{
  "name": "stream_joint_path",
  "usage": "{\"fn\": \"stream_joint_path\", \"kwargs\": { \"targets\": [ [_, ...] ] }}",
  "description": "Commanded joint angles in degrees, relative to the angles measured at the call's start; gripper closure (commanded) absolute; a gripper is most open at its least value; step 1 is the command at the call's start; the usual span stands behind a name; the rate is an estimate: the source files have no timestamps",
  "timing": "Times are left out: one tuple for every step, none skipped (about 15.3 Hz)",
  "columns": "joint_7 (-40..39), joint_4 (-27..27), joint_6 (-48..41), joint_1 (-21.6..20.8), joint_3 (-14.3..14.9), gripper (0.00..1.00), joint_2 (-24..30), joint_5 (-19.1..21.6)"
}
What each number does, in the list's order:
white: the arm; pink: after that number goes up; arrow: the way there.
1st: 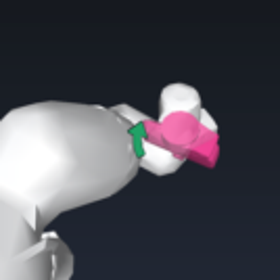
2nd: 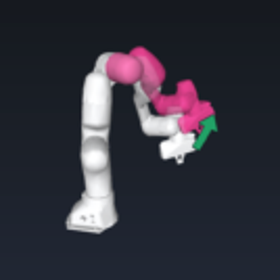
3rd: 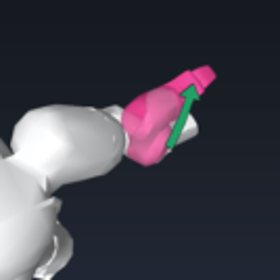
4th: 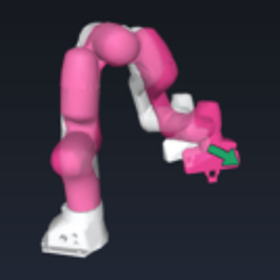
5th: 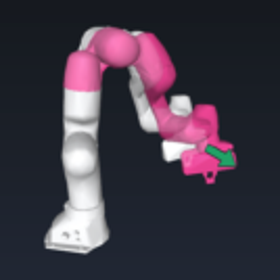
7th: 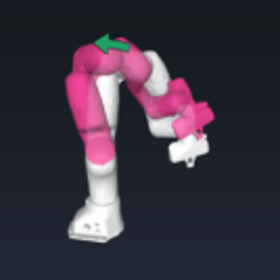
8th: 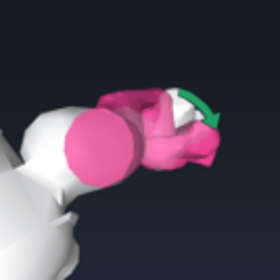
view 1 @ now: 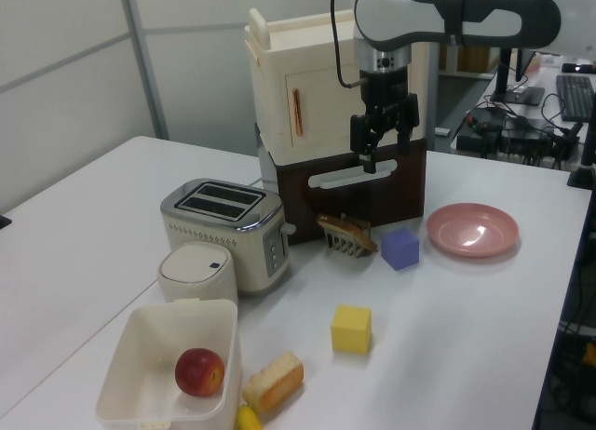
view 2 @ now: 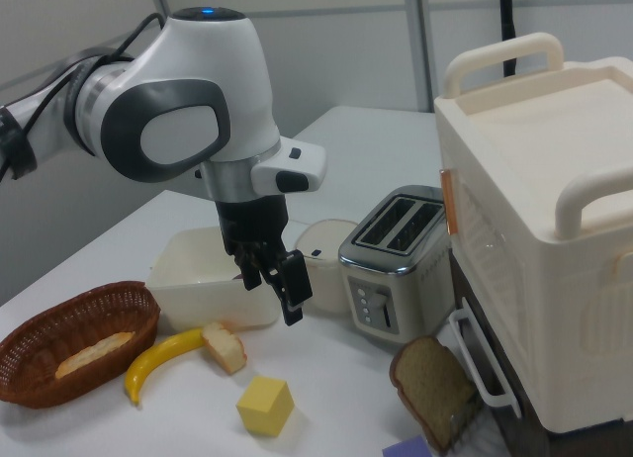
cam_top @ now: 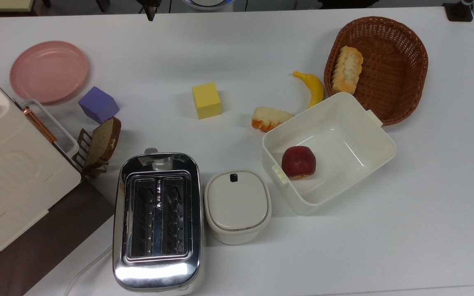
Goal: Put the bread on the table
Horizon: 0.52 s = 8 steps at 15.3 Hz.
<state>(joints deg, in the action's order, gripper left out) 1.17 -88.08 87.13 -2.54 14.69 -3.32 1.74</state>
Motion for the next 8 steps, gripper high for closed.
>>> {"fn": "stream_joint_path", "kwargs": {
  "targets": [
    [-1.78,-1.04,-0.12,0.43,-0.45,0.0,1.22,0.72],
    [-1.35,-1.04,0.14,0.34,-0.45,0.0,1.22,0.72],
    [-1.26,-1.04,0.32,0.43,-0.54,0.0,1.22,0.72],
    [-1.26,-1.04,0.32,0.52,-0.45,0.0,1.22,0.72],
    [-1.26,-1.04,0.32,0.43,-0.54,0.0,1.22,0.72],
    [-1.26,-1.04,0.32,0.52,-0.54,0.0,1.22,0.72],
    [-1.43,-1.04,0.32,0.43,-0.54,0.0,1.22,0.72],
    [-1.52,-1.04,0.32,0.43,-0.54,0.0,1.22,0.63]
  ]
}}
